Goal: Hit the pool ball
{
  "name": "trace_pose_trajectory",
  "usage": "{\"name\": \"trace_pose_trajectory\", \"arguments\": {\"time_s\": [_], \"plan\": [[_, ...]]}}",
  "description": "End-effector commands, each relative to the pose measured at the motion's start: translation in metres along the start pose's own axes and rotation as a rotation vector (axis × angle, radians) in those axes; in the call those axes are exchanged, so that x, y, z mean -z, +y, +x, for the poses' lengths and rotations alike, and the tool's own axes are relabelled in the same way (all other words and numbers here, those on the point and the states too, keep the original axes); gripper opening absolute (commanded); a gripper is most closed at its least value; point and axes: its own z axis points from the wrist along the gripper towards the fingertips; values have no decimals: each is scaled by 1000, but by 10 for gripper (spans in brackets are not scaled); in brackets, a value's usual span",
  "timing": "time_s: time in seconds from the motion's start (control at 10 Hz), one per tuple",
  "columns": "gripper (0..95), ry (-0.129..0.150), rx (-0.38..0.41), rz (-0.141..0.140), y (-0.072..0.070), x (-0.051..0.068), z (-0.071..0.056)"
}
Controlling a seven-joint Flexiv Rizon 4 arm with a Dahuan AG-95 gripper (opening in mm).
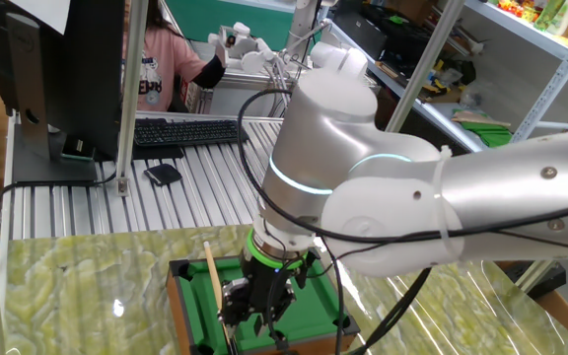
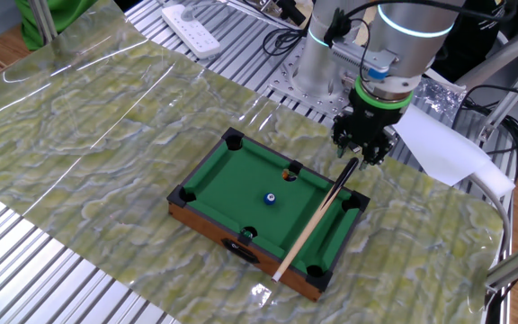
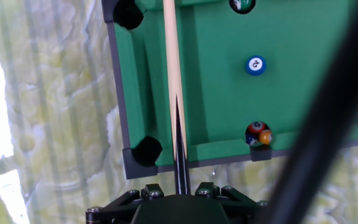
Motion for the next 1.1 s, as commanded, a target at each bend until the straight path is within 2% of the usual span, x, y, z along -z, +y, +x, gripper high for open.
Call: {"name": "trace_pose_trajectory", "arguments": {"time_s": [0.1, 0.6, 1.1], "plan": [[380, 3, -6, -1, 1, -2, 2], [380, 1, -10, 0, 1, -15, 15], [380, -1, -43, 0, 3, -29, 20]]}}
